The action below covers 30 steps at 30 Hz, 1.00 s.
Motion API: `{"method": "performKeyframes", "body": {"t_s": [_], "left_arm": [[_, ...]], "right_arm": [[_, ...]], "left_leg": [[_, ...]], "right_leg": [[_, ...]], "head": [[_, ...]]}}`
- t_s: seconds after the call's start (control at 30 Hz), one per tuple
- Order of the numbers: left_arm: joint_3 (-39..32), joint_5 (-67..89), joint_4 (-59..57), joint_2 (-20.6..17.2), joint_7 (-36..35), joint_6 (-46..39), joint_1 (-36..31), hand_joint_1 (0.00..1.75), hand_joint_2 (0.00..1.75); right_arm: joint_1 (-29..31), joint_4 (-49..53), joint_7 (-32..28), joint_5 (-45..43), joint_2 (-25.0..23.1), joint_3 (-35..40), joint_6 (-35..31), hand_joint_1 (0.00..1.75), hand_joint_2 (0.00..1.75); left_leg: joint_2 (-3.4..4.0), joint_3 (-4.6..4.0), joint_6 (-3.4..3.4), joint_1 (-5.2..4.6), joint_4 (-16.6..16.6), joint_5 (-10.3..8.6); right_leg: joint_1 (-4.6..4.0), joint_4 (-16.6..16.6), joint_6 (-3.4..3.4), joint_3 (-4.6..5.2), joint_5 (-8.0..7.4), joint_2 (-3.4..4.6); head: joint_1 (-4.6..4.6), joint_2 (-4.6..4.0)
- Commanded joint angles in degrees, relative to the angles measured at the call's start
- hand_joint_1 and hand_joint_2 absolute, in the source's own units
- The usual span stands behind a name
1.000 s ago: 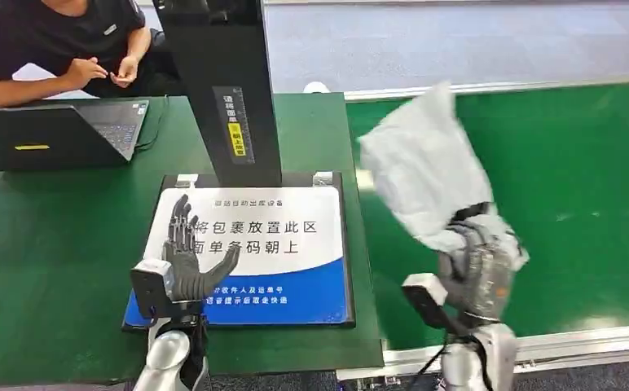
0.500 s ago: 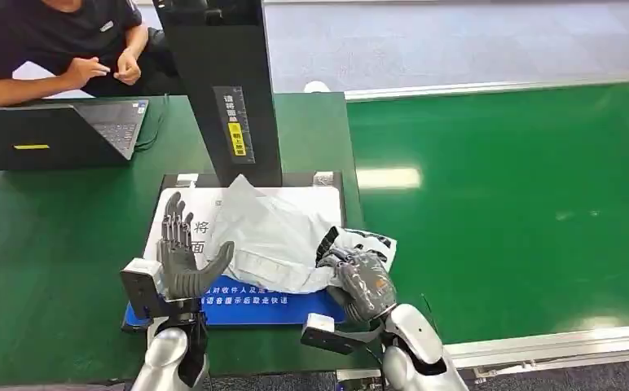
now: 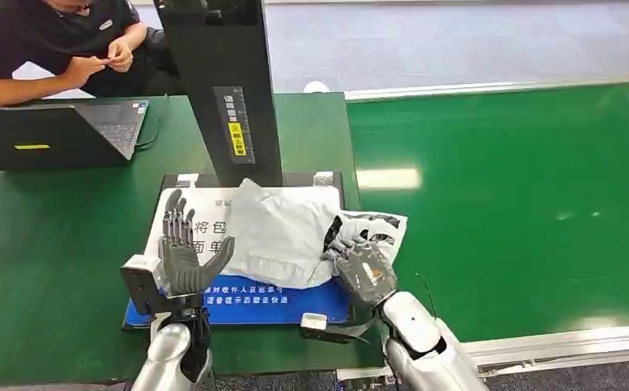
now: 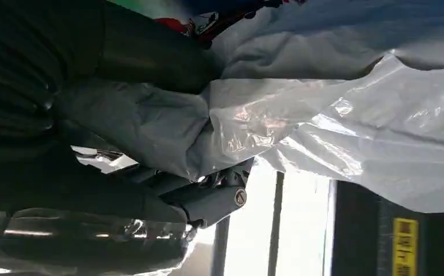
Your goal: Moved the parcel from conveyor to table for the left to box.
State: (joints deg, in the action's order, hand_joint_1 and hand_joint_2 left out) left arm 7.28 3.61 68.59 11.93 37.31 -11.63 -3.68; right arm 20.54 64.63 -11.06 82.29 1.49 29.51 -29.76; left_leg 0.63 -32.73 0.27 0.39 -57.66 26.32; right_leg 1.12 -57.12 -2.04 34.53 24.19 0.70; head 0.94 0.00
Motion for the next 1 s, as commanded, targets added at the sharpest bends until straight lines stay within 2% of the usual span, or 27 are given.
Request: {"method": "performKeyframes", "body": {"t_s": [0.03, 0.13, 0.23, 0.57, 0.63, 0.67, 0.8, 1.0], "left_arm": [[2.67, -1.04, -6.08, -2.05, 0.70, 0.10, -3.21, 0.00, 1.75], [3.48, -1.39, -7.29, -2.28, 1.34, 0.32, -3.93, 0.00, 1.75], [4.01, -1.78, -8.97, -2.33, 1.72, 0.42, -4.92, 0.00, 1.75], [4.01, -1.78, -8.97, -2.33, 1.72, 0.42, -4.92, 0.00, 1.75], [4.20, -2.00, -9.56, -2.37, 1.85, 0.49, -5.24, 0.00, 1.75], [4.24, -2.34, -10.07, -2.29, 2.01, 0.35, -5.49, 0.00, 1.75], [4.65, -3.42, -11.45, -2.51, 2.69, -0.44, -5.98, 0.00, 1.75], [4.88, -4.31, -10.35, -2.65, 2.69, -0.99, -5.36, 0.00, 1.75]], "right_arm": [[10.17, -15.52, -2.28, 5.24, 4.39, 2.77, -10.24, 1.75, 1.75], [11.59, -14.68, -3.83, 7.25, 5.21, 5.07, -10.24, 1.75, 1.75], [12.63, -14.97, -11.05, 2.62, 3.91, 6.64, -10.24, 1.75, 1.75], [12.63, -14.97, -11.05, 2.62, 3.91, 6.64, -10.24, 1.75, 1.75], [11.72, -13.07, -14.71, 0.33, 3.67, 6.41, -10.24, 1.75, 1.75], [10.45, -11.69, -18.97, -2.95, 2.70, 5.01, -10.24, 1.75, 1.75], [7.35, -8.39, -27.63, -2.72, -1.65, 3.35, -10.24, 1.75, 1.75], [10.12, -11.58, -28.58, -2.28, -3.06, 6.38, -10.24, 1.75, 1.75]], "left_leg": [[-0.07, 0.10, -0.01, -0.05, 0.12, -0.09], [-0.07, 0.10, -0.03, -0.07, 0.11, -0.07], [-0.04, 0.04, -0.02, -0.06, 0.03, -0.03], [-0.01, 0.03, -0.01, -0.03, 0.04, -0.03], [-0.06, 0.05, -0.02, -0.05, 0.07, -0.05], [-0.07, 0.06, -0.03, -0.04, 0.08, -0.06], [-0.01, 0.09, -0.06, -0.02, 0.11, -0.03], [0.07, 0.01, -0.04, -0.03, 0.05, -0.01]], "right_leg": [[0.03, 0.08, 0.13, -0.06, -0.09, -0.09], [0.05, 0.04, 0.16, -0.05, -0.06, -0.08], [0.04, -0.01, 0.09, -0.01, -0.03, -0.05], [0.01, 0.01, 0.11, 0.01, -0.05, -0.02], [0.03, 0.01, 0.13, 0.00, -0.04, -0.07], [0.01, 0.03, 0.16, -0.02, -0.05, -0.09], [0.00, 0.03, 0.17, -0.02, -0.04, -0.02], [0.00, -0.06, 0.15, 0.10, -0.02, 0.06]], "head": [[0.00, 0.00], [0.00, 0.00], [0.00, 0.00], [0.00, 0.00], [0.00, 0.00], [0.00, 0.00], [0.00, 0.00], [-0.02, 0.00]]}}
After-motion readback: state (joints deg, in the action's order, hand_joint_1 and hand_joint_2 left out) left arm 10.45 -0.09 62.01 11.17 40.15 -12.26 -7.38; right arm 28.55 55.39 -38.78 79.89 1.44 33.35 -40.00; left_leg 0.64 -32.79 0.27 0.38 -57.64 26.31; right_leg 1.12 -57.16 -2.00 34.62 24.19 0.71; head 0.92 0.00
